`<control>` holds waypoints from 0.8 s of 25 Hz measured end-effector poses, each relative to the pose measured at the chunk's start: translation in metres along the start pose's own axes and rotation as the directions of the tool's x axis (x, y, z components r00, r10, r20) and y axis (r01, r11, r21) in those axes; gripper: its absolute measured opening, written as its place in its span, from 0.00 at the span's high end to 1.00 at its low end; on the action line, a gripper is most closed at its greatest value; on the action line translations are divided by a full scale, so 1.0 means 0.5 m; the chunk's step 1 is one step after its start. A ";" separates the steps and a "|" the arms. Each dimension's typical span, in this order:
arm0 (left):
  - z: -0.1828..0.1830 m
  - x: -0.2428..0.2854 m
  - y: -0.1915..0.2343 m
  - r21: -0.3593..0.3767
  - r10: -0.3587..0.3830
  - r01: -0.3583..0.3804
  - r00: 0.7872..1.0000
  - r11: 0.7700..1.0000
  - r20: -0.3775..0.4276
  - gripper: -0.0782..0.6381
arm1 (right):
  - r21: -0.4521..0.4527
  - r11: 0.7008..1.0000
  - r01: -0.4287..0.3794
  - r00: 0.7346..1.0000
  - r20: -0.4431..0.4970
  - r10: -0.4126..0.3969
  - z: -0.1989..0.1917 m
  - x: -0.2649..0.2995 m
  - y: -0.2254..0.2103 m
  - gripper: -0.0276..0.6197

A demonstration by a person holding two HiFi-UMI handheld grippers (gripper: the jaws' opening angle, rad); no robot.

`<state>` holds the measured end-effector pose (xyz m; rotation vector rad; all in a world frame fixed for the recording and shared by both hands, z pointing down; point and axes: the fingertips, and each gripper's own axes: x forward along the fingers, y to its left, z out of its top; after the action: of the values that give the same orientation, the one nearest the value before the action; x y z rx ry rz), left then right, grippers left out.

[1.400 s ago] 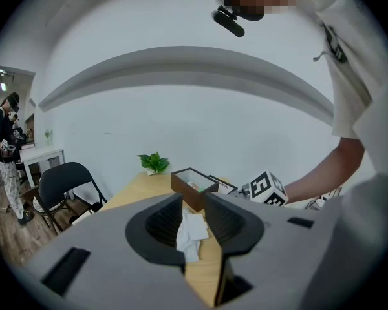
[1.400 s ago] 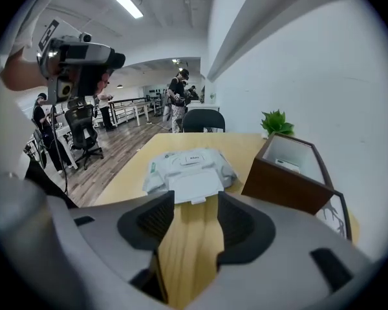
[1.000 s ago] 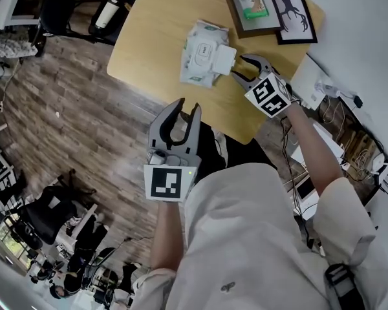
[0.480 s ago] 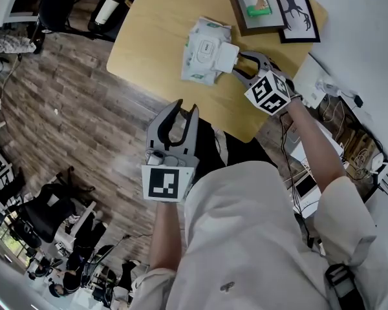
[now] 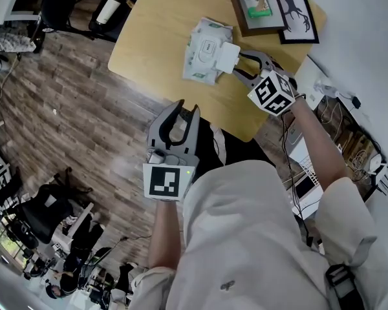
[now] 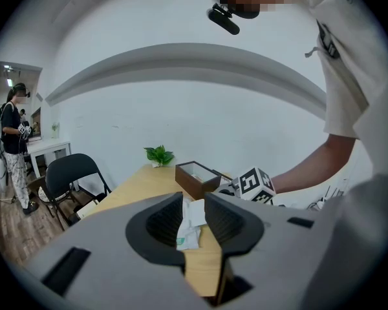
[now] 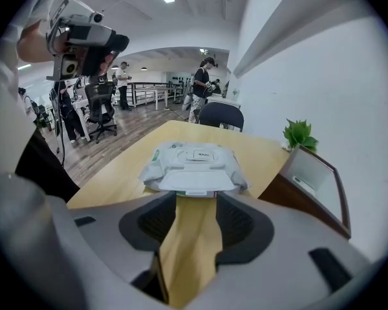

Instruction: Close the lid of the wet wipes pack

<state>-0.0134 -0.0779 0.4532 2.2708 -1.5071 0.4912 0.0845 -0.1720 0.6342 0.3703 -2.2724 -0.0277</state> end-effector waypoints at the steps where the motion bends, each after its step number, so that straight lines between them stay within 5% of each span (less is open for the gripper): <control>1: 0.002 -0.001 0.003 0.002 0.002 -0.002 1.000 1.000 0.005 0.75 | -0.002 1.000 0.000 1.000 0.007 0.000 0.007 -0.002 0.000 0.66; 20: 0.028 -0.046 0.051 0.002 0.037 -0.037 0.998 0.999 0.051 0.75 | -0.024 1.000 0.011 0.997 0.077 -0.009 0.135 0.009 0.003 0.67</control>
<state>-0.0444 -0.0754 0.4328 2.2781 -1.5763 0.4495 0.0313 -0.1784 0.5926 0.3738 -2.3440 -0.0758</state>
